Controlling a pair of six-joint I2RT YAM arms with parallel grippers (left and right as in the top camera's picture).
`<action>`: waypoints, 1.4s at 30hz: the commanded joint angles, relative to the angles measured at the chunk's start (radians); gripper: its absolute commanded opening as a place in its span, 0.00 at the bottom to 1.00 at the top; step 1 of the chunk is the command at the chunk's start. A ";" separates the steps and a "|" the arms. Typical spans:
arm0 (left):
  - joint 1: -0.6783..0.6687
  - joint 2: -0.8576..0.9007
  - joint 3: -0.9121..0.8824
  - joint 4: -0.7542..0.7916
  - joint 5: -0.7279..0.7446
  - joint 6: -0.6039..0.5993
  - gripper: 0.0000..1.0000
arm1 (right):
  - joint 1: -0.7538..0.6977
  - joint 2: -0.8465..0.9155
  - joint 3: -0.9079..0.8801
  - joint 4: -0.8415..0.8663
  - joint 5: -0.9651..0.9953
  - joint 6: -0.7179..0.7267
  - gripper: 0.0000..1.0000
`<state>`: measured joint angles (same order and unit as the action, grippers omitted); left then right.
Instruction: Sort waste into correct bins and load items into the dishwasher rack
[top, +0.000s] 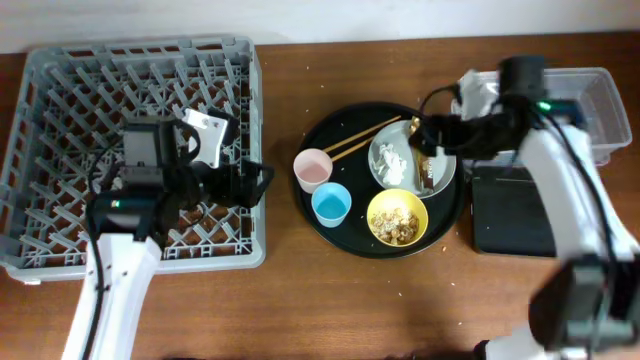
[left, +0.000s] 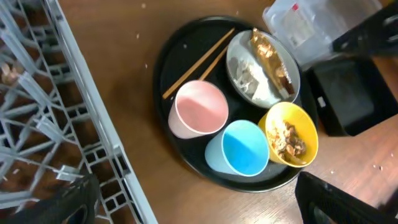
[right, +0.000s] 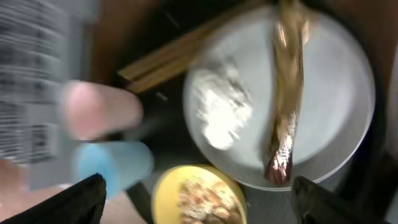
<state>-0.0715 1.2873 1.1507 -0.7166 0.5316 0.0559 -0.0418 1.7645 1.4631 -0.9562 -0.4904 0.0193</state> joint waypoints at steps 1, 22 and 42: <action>0.001 0.047 0.018 -0.003 0.022 -0.006 0.99 | 0.040 0.163 -0.003 -0.001 0.186 0.051 0.53; 0.001 0.050 0.018 -0.003 0.022 -0.006 0.99 | -0.172 0.013 0.166 0.148 -0.122 0.266 0.57; 0.001 0.050 0.018 -0.003 0.022 -0.006 0.99 | -0.101 0.062 0.145 0.230 0.252 0.378 0.04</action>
<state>-0.0715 1.3357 1.1549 -0.7193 0.5396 0.0559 -0.0418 1.8286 1.6009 -0.7540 -0.1680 0.3447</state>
